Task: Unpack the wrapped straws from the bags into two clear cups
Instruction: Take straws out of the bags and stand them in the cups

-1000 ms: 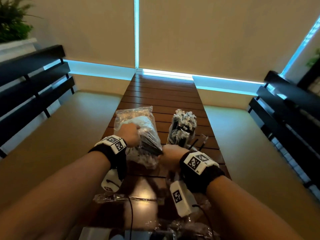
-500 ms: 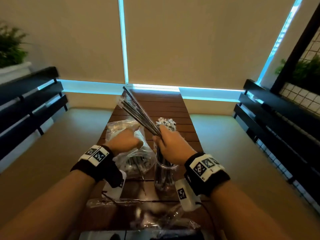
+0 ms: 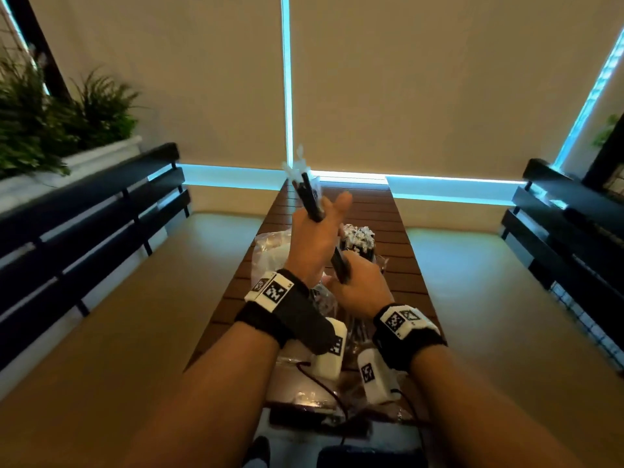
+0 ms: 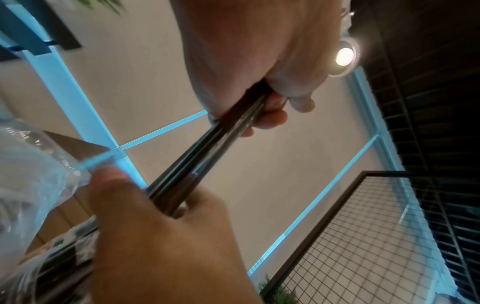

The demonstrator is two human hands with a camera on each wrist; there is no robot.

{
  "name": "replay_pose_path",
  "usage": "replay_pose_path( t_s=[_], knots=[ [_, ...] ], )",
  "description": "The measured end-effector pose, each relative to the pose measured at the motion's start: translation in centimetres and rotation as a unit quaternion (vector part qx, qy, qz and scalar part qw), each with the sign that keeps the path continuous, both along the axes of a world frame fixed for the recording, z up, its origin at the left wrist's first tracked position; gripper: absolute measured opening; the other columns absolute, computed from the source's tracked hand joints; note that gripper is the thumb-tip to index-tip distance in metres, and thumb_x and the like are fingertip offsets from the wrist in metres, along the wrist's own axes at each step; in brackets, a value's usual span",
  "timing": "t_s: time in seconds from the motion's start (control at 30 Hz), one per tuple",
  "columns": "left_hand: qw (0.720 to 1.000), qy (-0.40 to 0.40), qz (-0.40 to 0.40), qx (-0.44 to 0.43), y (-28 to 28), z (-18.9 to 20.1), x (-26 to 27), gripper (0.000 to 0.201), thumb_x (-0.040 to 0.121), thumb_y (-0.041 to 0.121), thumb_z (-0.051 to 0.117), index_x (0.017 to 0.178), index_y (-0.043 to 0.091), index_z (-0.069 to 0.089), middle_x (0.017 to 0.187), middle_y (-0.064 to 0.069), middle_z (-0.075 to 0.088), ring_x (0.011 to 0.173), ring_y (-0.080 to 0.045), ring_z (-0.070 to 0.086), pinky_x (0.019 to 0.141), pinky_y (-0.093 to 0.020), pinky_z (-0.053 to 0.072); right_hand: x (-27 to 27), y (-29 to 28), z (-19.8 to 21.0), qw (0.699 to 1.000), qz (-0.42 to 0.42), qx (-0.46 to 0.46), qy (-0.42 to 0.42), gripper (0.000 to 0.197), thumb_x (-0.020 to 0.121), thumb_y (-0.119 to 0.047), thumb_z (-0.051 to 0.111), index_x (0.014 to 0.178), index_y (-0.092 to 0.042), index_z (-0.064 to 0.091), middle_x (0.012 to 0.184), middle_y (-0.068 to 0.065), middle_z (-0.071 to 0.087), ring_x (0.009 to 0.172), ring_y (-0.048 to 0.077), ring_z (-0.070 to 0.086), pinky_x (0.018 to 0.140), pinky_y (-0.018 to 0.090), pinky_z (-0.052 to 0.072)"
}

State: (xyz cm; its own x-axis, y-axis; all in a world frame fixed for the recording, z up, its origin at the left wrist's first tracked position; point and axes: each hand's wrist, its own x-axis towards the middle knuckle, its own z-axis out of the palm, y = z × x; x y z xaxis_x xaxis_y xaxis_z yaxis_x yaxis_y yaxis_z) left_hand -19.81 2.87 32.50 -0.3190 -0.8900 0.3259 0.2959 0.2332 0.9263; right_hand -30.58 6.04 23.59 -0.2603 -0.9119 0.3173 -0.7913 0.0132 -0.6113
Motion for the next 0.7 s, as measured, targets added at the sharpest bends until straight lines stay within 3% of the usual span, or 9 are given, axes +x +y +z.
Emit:
replay_pose_path(
  t_s=[0.13, 0.27, 0.37, 0.43, 0.5, 0.57, 0.63, 0.7],
  knots=[
    [0.996, -0.031, -0.020, -0.085, 1.5, 1.1, -0.3, 0.038, 0.085, 0.036, 0.073, 0.066, 0.016, 0.048, 0.064, -0.013, 0.045, 0.062, -0.024, 0.045, 0.067, -0.039, 0.046, -1.1, 0.2, -0.2, 0.988, 0.000, 0.111, -0.103, 0.048, 0.070, -0.054, 0.072, 0.105, -0.026, 0.056, 0.094, -0.007, 0.065, 0.083, 0.010, 0.062, 0.062, 0.019, 0.046],
    [0.994, -0.027, -0.019, -0.106, 1.7, 1.7, -0.6, 0.038, 0.083, 0.026, 0.076, 0.063, 0.021, 0.043, 0.057, -0.001, 0.039, 0.061, -0.022, 0.042, 0.068, -0.040, 0.048, -1.9, -0.5, 0.4, 0.959, 0.051, 0.151, -0.233, 0.047, 0.051, -0.050, 0.079, 0.079, -0.017, 0.061, 0.073, 0.003, 0.064, 0.066, 0.020, 0.062, 0.068, 0.040, 0.054],
    [0.994, -0.035, -0.012, -0.103, 1.1, 1.3, -0.9, 0.039, 0.081, 0.020, 0.077, 0.063, 0.019, 0.042, 0.055, 0.005, 0.036, 0.058, -0.017, 0.040, 0.065, -0.038, 0.045, -1.9, -1.1, 1.3, 0.959, 0.067, 0.126, -0.243, 0.031, 0.058, -0.029, 0.078, 0.077, -0.013, 0.059, 0.069, 0.005, 0.061, 0.065, 0.021, 0.059, 0.072, 0.049, 0.054],
    [0.994, -0.052, -0.005, -0.097, 0.6, 0.6, -1.4, 0.039, 0.081, 0.017, 0.076, 0.063, 0.017, 0.042, 0.053, 0.008, 0.036, 0.054, -0.011, 0.039, 0.063, -0.032, 0.043, -1.6, -1.5, 2.1, 0.960, 0.089, 0.103, -0.245, 0.018, 0.063, -0.019, 0.072, 0.073, -0.013, 0.059, 0.067, 0.004, 0.059, 0.065, 0.020, 0.055, 0.067, 0.046, 0.049],
    [0.992, -0.083, -0.004, -0.100, 0.4, 0.2, -1.8, 0.040, 0.083, 0.016, 0.074, 0.061, 0.016, 0.041, 0.050, 0.011, 0.035, 0.052, -0.008, 0.038, 0.061, -0.027, 0.040, -1.5, -1.8, 2.5, 0.960, 0.103, 0.105, -0.239, 0.010, 0.069, -0.009, 0.068, 0.075, -0.013, 0.062, 0.071, 0.009, 0.061, 0.070, 0.023, 0.056, 0.073, 0.044, 0.050],
    [0.989, -0.107, -0.008, -0.106, -0.1, 0.1, -2.2, 0.043, 0.085, 0.017, 0.073, 0.058, 0.019, 0.039, 0.049, 0.010, 0.036, 0.052, -0.007, 0.039, 0.061, -0.026, 0.040, -1.9, -1.6, 2.5, 0.959, 0.118, 0.121, -0.228, 0.016, 0.074, 0.000, 0.065, 0.089, -0.006, 0.061, 0.082, 0.014, 0.061, 0.078, 0.025, 0.057, 0.082, 0.048, 0.052],
    [0.987, -0.117, -0.003, -0.107, -1.0, -0.3, -2.2, 0.044, 0.086, 0.017, 0.072, 0.057, 0.020, 0.039, 0.049, 0.009, 0.037, 0.051, -0.007, 0.039, 0.061, -0.026, 0.040, -2.7, -1.3, 3.1, 0.964, 0.114, 0.110, -0.215, 0.025, 0.078, 0.000, 0.058, 0.101, -0.010, 0.060, 0.093, 0.007, 0.063, 0.088, 0.020, 0.061, 0.085, 0.041, 0.052],
    [0.984, -0.137, 0.007, -0.114, -2.2, -1.1, -2.1, 0.044, 0.085, 0.017, 0.072, 0.056, 0.020, 0.039, 0.050, 0.009, 0.037, 0.049, -0.007, 0.038, 0.059, -0.027, 0.039, -3.8, -0.9, 5.1, 0.981, 0.036, 0.013, -0.192, 0.037, 0.079, -0.005, 0.051, 0.111, -0.019, 0.064, 0.107, -0.004, 0.067, 0.102, 0.018, 0.064, 0.094, 0.041, 0.051]
  ],
)
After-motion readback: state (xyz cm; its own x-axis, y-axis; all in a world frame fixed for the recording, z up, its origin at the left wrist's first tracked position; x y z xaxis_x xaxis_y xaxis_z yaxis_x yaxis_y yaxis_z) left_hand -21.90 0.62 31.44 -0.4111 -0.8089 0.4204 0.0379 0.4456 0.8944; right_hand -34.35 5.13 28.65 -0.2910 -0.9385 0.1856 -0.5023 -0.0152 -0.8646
